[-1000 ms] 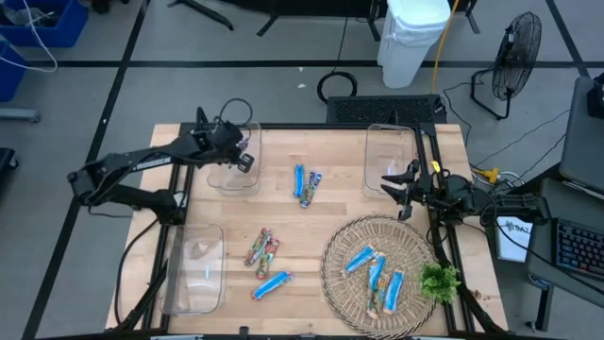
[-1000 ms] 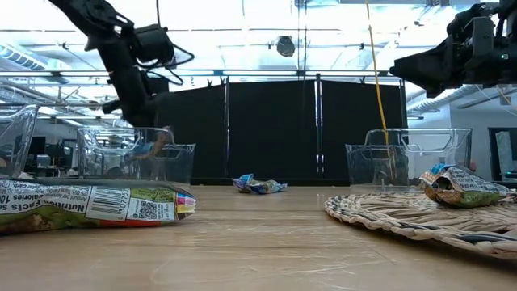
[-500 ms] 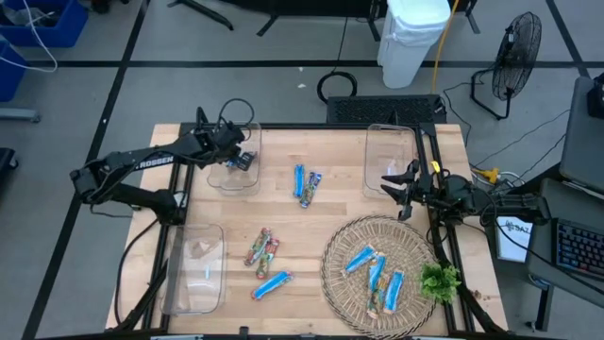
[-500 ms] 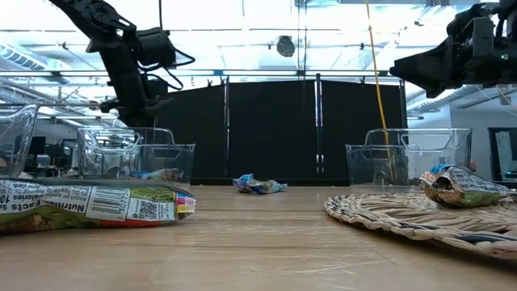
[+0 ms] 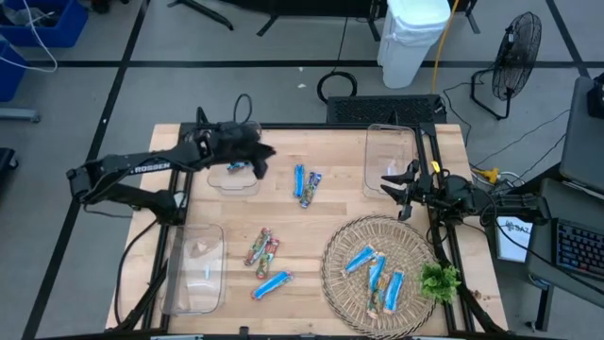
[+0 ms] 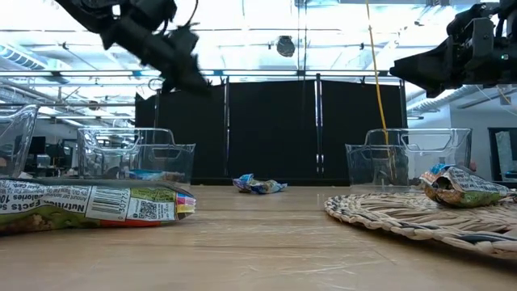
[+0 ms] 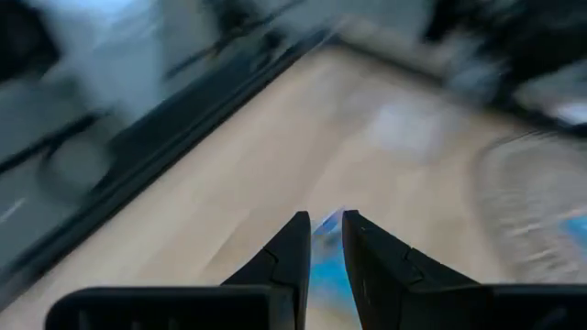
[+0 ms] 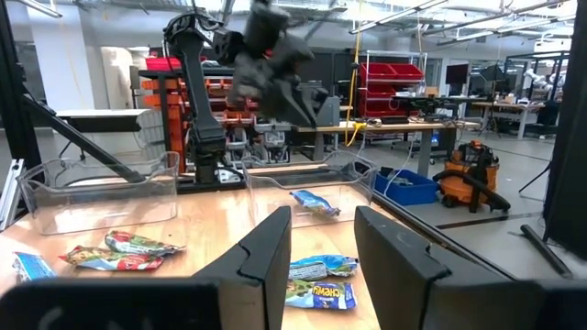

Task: Pick and place Granola Bars by type
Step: Put the blue granola bar into the top left transparent bin

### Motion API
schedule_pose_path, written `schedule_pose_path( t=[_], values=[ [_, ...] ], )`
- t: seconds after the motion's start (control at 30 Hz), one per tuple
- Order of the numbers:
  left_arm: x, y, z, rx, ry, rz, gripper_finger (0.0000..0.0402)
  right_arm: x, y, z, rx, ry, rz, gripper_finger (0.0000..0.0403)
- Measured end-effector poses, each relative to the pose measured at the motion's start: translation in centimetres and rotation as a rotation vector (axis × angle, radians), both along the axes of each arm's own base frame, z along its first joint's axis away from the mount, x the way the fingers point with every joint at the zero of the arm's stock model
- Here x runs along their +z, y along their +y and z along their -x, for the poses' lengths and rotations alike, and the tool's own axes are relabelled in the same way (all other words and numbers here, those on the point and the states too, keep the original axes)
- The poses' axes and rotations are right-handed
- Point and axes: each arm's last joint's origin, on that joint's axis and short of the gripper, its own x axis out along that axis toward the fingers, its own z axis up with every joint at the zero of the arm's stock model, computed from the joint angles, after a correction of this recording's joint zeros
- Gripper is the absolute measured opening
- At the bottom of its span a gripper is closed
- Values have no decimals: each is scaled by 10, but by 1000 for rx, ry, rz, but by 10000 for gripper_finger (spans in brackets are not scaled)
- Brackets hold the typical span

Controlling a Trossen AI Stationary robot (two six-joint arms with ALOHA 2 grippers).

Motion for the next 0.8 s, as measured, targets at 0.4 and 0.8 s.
schedule_pose_path(
  t=[0.4,0.8],
  values=[
    [-39,-51,-95,-314,216,-28,50,1,0,0,-2,-7,1,114],
    [-91,-53,-154,-226,497,-103,4,1,0,0,-1,-9,-3,114]
  ],
)
